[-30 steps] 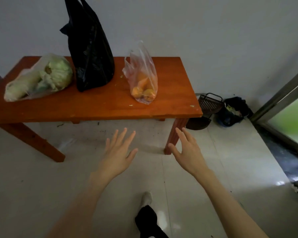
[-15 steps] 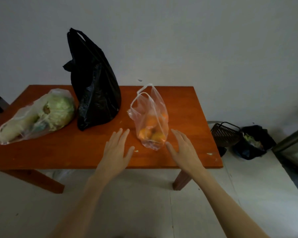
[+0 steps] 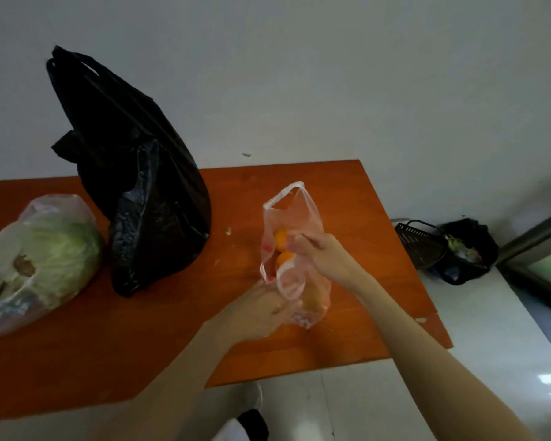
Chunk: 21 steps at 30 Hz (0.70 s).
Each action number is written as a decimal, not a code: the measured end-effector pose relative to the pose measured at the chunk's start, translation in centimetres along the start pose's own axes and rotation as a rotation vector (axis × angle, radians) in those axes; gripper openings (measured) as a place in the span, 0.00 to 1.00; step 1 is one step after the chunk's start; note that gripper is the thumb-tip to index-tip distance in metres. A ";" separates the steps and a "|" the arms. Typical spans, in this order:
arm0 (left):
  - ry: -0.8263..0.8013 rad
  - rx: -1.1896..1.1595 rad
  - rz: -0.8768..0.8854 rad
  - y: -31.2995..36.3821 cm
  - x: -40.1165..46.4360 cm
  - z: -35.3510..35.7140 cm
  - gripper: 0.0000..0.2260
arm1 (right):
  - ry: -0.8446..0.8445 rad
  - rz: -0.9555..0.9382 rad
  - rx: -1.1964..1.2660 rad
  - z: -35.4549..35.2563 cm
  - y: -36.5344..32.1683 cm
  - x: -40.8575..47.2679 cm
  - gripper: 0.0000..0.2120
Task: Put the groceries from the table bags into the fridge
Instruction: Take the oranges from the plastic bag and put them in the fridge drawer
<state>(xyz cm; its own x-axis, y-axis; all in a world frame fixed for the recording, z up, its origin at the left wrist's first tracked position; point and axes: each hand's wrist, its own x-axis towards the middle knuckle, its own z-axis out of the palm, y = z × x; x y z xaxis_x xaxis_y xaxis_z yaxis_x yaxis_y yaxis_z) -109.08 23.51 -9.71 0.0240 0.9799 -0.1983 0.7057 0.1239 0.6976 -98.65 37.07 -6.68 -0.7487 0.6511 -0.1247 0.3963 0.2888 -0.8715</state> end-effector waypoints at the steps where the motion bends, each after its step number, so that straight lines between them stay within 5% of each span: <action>1: -0.065 0.068 0.032 -1.0 0.1 0.5 0.19 | -0.082 0.060 -0.063 0.7 0.9 -0.1 0.14; 4: -0.345 0.267 -0.004 -3.7 0.4 1.4 0.22 | -0.238 0.189 -0.464 1.9 4.4 -1.3 0.15; 7: -0.404 0.339 -0.016 -4.4 -0.4 1.6 0.21 | -0.182 0.303 -0.553 1.7 7.3 -3.5 0.16; 12: 0.011 0.252 0.050 -2.6 0.1 0.7 0.27 | -0.050 0.353 -0.565 1.4 10.1 -4.2 0.29; 15: 0.248 0.398 0.204 -2.5 2.4 1.2 0.25 | 0.007 0.354 -0.532 1.9 11.0 -4.1 0.31; 21: 0.268 0.711 0.070 -3.0 9.1 0.0 0.32 | 0.155 0.272 -0.587 3.6 11.7 -3.8 0.34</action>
<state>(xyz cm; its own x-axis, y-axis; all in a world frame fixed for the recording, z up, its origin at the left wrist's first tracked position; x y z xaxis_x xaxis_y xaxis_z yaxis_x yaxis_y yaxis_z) -110.98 32.10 -13.62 -0.0232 0.9974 0.0677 0.9971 0.0182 0.0733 -93.11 35.46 -18.13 -0.5135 0.8354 -0.1959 0.8168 0.4059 -0.4100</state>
